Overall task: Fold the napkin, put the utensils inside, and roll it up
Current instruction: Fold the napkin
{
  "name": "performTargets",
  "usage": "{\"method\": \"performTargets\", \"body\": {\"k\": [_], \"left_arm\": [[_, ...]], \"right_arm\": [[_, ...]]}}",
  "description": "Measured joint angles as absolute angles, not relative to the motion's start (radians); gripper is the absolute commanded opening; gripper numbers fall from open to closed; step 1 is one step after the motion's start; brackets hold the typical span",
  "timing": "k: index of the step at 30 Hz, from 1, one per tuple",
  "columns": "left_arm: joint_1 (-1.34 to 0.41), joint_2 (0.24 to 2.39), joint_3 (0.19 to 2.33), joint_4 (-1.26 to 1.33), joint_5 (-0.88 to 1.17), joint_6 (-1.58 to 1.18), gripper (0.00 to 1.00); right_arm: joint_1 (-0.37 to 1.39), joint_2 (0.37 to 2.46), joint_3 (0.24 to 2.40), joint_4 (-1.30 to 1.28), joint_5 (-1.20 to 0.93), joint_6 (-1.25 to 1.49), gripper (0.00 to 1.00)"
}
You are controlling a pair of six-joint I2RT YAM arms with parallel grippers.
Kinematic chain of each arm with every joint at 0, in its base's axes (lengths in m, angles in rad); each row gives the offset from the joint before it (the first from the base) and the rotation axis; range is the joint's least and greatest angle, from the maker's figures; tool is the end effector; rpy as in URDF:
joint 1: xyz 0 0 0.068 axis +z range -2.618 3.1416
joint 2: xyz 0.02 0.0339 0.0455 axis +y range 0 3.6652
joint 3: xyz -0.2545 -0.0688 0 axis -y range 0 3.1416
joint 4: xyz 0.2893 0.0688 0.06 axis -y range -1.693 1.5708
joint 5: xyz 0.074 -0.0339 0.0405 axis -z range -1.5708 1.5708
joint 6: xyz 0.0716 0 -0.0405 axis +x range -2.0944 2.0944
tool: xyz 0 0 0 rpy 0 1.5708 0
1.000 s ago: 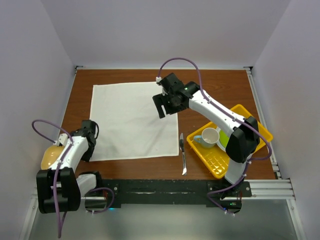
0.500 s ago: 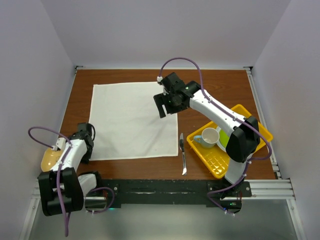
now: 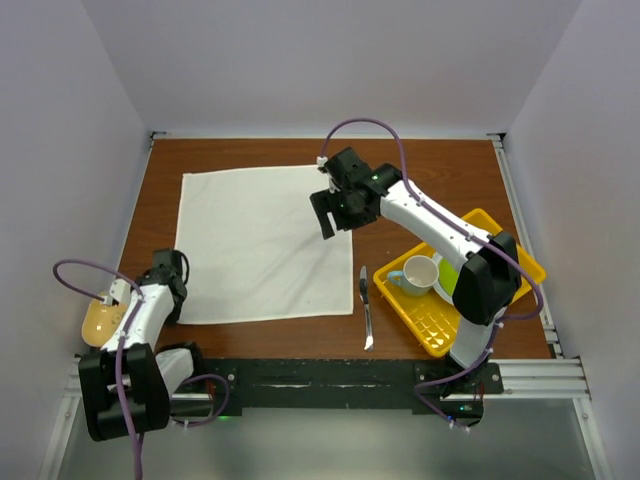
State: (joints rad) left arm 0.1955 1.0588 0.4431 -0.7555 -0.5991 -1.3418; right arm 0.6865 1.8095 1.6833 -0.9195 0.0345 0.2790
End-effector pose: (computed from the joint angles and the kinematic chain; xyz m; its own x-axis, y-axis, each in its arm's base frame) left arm 0.1810 0.0770 0.0868 0.0448 -0.8110 -0.5833 -0.9977 -0.0065 -0.0676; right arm 0.3478 0.2819 0.2579 -0.8142 -0.3113 -0.4901 -0.4118 0.9047 0.1094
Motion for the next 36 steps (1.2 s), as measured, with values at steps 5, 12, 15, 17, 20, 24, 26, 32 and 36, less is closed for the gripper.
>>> {"method": "performTargets", "body": {"k": [5, 12, 15, 17, 20, 24, 26, 32, 36], "left_arm": [[0.196, 1.049, 0.441, -0.757, -0.599, -1.341, 0.0], [0.196, 1.03, 0.473, -0.795, -0.578, -1.338, 0.0], [0.196, 1.026, 0.528, -0.817, -0.569, -1.313, 0.0], [0.195, 1.031, 0.579, -0.82, -0.565, -1.283, 0.0], [0.173, 1.068, 0.659, -0.81, -0.561, -1.222, 0.0], [0.061, 1.216, 0.801, -0.782, -0.555, -1.126, 0.0], [-0.006, 1.307, 0.878, -0.756, -0.538, -1.076, 0.0], [-0.192, 1.578, 1.144, -0.701, -0.499, -0.972, 0.0], [-0.265, 1.748, 1.336, -0.649, -0.449, -0.896, 0.0]], "right_arm": [[0.686, 1.799, 1.669, -0.921, 0.031, 0.279, 0.82], [0.686, 1.765, 1.668, -0.936, 0.02, 0.29, 0.82], [0.686, 1.742, 1.668, -0.958, 0.012, 0.293, 0.82], [0.686, 1.723, 1.67, -0.979, 0.009, 0.293, 0.82], [0.686, 1.702, 1.672, -1.016, 0.008, 0.292, 0.82], [0.686, 1.674, 1.672, -1.045, -0.001, 0.292, 0.83], [0.686, 1.657, 1.672, -1.047, -0.012, 0.295, 0.83], [0.674, 1.591, 1.655, -1.029, -0.049, 0.31, 0.83], [0.644, 1.582, 1.61, -1.007, -0.099, 0.295, 0.69]]}}
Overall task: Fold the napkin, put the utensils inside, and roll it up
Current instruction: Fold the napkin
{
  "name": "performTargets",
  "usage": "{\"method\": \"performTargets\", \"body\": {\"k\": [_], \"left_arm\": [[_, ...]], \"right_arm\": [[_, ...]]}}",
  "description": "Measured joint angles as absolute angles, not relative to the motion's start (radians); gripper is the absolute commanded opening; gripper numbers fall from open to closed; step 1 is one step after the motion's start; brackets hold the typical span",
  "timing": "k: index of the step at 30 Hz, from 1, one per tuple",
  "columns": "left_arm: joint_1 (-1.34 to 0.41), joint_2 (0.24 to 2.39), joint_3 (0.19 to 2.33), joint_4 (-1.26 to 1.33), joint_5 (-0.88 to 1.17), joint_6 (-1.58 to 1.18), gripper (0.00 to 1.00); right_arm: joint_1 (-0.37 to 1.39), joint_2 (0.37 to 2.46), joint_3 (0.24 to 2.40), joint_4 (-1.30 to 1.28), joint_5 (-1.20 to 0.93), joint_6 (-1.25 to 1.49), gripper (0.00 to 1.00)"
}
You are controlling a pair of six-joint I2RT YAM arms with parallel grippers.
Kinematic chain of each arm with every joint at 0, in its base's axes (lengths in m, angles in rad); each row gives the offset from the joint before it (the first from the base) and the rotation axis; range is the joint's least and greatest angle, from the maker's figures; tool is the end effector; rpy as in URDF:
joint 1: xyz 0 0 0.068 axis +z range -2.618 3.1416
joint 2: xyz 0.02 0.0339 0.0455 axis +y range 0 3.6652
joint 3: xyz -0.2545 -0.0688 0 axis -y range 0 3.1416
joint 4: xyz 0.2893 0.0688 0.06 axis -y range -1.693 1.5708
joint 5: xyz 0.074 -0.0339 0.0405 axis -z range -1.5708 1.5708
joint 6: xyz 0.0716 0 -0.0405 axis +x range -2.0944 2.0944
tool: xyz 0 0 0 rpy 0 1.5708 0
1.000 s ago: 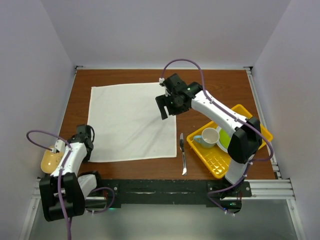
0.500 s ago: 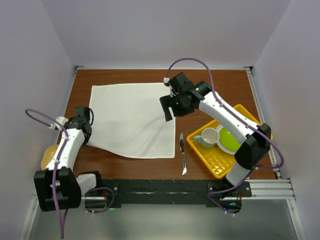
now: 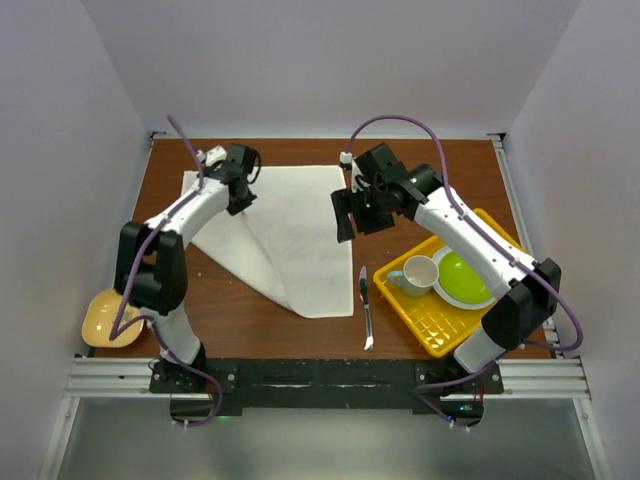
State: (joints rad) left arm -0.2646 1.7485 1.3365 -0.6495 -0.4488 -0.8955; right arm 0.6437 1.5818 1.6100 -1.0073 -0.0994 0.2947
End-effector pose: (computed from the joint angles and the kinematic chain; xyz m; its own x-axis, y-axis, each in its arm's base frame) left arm 0.4151 -0.0803 0.1822 -0.5513 -0.5792 -0.6005 -0.6381 0.7564 -0.1437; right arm 0.3087 0.2405 0.3156 -0.8216 -0.2551 -0.5098 -0.4210 0.8745 0.2408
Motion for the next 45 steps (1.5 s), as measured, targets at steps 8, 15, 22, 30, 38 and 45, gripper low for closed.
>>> {"method": "performTargets", "body": {"k": [8, 15, 22, 30, 38, 45], "left_arm": [[-0.311, 1.966, 1.575, -0.531, -0.303, -0.791, 0.0], [-0.318, 2.045, 1.691, -0.431, -0.205, -0.738, 0.0], [-0.321, 2.181, 1.805, -0.317, -0.083, -0.736, 0.0], [-0.323, 2.318, 1.917, -0.266, -0.005, -0.712, 0.0], [-0.334, 2.382, 2.008, -0.224, 0.036, -0.637, 0.0], [-0.35, 2.42, 2.043, -0.199, 0.07, -0.572, 0.0]], "right_arm": [[0.627, 1.783, 1.589, -0.95, -0.207, 0.25, 0.36], [0.61, 1.97, 1.606, -0.949, -0.258, 0.241, 0.39], [0.459, 1.862, 1.598, -0.95, -0.271, 0.269, 0.41], [0.266, 1.695, 1.576, -0.948, -0.281, 0.281, 0.41], [0.216, 1.656, 1.499, -0.955, -0.297, 0.279, 0.41], [0.203, 1.656, 1.499, -0.957, -0.31, 0.278, 0.41]]}}
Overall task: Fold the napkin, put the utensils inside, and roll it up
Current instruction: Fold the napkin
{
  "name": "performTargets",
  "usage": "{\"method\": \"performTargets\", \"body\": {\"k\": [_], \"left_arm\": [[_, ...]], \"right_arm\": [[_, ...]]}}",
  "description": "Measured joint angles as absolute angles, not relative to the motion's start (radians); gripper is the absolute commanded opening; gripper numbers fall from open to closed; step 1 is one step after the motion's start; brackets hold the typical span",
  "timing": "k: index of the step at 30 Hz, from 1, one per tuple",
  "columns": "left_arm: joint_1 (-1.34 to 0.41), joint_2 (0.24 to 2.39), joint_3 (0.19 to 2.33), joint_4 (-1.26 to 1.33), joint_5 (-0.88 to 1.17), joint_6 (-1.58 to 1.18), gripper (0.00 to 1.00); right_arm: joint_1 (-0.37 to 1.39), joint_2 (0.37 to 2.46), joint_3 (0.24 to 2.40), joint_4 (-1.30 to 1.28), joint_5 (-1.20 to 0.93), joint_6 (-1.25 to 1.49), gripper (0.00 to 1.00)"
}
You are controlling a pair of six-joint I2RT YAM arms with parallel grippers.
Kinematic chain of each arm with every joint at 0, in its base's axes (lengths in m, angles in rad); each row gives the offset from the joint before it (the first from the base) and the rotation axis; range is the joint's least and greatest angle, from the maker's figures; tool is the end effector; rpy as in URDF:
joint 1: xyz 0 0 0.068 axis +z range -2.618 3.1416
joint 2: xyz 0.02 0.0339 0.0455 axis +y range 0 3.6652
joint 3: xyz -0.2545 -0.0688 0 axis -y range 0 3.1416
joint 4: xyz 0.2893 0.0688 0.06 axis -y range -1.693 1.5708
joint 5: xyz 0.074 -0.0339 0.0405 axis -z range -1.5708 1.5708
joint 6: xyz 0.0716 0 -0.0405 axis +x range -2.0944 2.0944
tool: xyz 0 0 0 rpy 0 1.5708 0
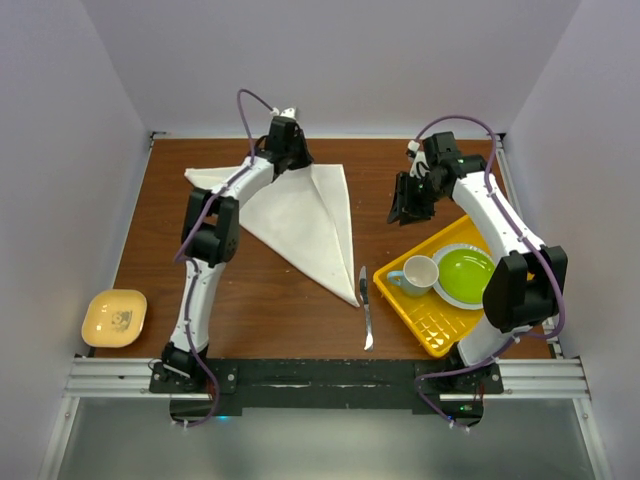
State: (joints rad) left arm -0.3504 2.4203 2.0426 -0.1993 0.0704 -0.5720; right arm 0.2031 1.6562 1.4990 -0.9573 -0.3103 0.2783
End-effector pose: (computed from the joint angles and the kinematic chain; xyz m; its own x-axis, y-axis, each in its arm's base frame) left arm 0.5844 -0.2189 0.1513 -0.6461 -0.3388 -0.6839 0.0571 0.8721 -0.4859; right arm 0.3869 0.1020 0.2534 -0.9344 0.0747 -0.3484 -0.0698 0.9204 0.3846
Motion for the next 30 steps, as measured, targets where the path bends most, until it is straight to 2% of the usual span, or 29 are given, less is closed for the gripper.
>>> {"method": "performTargets", "body": {"k": [12, 30], "left_arm": [[-0.363, 2.442, 2.054, -0.187, 0.12, -0.451, 0.0], [-0.44, 2.465, 2.093, -0.172, 0.144, -0.419, 0.0]], "right_arm": [[0.202, 1.656, 1.493, -0.957, -0.333, 0.275, 0.42], [0.202, 1.623, 1.422, -0.968, -0.333, 0.267, 0.43]]}}
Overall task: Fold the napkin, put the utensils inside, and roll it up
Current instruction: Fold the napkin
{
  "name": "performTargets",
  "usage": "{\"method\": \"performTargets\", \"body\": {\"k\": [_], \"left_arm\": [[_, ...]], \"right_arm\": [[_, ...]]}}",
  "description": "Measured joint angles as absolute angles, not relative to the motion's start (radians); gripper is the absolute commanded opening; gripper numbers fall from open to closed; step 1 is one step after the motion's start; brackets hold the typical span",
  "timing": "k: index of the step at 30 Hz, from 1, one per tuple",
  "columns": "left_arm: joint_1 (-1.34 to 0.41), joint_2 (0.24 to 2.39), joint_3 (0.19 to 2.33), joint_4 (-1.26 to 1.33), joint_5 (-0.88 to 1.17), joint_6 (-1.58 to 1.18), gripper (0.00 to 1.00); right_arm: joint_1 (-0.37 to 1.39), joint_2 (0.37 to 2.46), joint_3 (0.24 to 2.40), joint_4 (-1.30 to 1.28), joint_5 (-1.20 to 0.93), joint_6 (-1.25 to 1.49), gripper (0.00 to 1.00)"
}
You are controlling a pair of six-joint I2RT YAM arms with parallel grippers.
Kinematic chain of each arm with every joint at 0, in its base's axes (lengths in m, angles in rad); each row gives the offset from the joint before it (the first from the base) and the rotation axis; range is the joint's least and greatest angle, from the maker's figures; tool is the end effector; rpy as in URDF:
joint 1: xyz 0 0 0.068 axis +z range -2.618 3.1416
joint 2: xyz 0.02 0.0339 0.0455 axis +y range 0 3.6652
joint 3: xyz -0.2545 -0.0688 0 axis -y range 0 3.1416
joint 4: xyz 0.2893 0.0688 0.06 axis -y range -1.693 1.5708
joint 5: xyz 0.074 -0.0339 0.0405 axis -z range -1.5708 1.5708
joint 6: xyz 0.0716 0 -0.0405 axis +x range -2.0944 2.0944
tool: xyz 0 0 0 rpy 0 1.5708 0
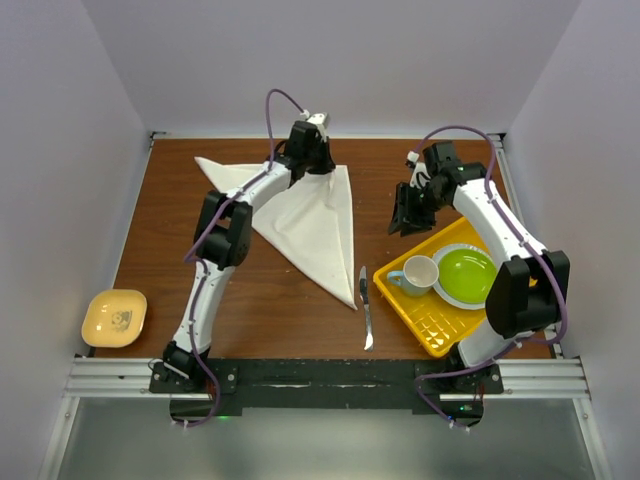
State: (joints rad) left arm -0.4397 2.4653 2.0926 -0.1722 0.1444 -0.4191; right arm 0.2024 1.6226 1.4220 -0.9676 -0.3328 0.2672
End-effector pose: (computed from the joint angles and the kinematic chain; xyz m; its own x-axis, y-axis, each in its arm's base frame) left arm 0.5690 -0.2790 0.1482 -0.6452 -0.1415 -0.7508 0.2956 0.8599 -0.4161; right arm 0.3716 0.1001 0.2385 -0.9526 0.0593 -0.2985 -0.0662 0.9170 0.3934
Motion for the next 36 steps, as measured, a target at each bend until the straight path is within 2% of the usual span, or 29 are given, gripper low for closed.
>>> {"method": "performTargets", "body": {"k": [14, 15, 18, 19, 21, 22, 24, 25, 26, 29, 32, 33, 36], "left_arm": [[-0.446, 2.467, 2.141, -0.171, 0.098, -0.418, 0.0], [-0.446, 2.468, 2.143, -0.17, 0.097, -0.422, 0.02], [-0.445, 2.486, 2.165, -0.168, 0.097, -0.43, 0.26], [-0.445, 2.49, 2.171, -0.168, 0.097, -0.434, 0.4], [-0.445, 2.492, 2.172, -0.173, 0.096, -0.433, 0.48], [-0.445, 2.492, 2.171, -0.173, 0.096, -0.438, 0.56], [-0.443, 2.492, 2.172, -0.173, 0.095, -0.445, 0.62], [-0.442, 2.491, 2.172, -0.176, 0.095, -0.453, 0.71], [-0.44, 2.49, 2.172, -0.182, 0.095, -0.458, 0.72], [-0.427, 2.466, 2.157, -0.211, 0.11, -0.48, 0.72], [-0.394, 2.36, 2.043, -0.219, 0.143, -0.514, 0.57], [-0.379, 2.312, 1.992, -0.226, 0.154, -0.525, 0.44], [-0.3, 2.136, 1.824, -0.223, 0.215, -0.56, 0.28]], "right_arm": [[0.202, 1.614, 1.415, -0.973, -0.352, 0.261, 0.44], [0.202, 1.614, 1.415, -0.973, -0.353, 0.261, 0.44], [0.202, 1.614, 1.415, -0.973, -0.355, 0.26, 0.47], [0.202, 1.614, 1.415, -0.973, -0.355, 0.26, 0.48], [0.202, 1.614, 1.415, -0.973, -0.355, 0.26, 0.5], [0.202, 1.614, 1.415, -0.974, -0.356, 0.26, 0.52], [0.202, 1.614, 1.415, -0.974, -0.356, 0.259, 0.55], [0.202, 1.614, 1.415, -0.973, -0.357, 0.259, 0.56], [0.202, 1.614, 1.415, -0.973, -0.358, 0.259, 0.58], [0.214, 1.615, 1.415, -0.968, -0.359, 0.262, 0.63], [0.263, 1.622, 1.415, -0.95, -0.358, 0.265, 0.64], [0.293, 1.629, 1.415, -0.941, -0.358, 0.269, 0.64], [0.394, 1.661, 1.415, -0.904, -0.365, 0.29, 0.62]]}}
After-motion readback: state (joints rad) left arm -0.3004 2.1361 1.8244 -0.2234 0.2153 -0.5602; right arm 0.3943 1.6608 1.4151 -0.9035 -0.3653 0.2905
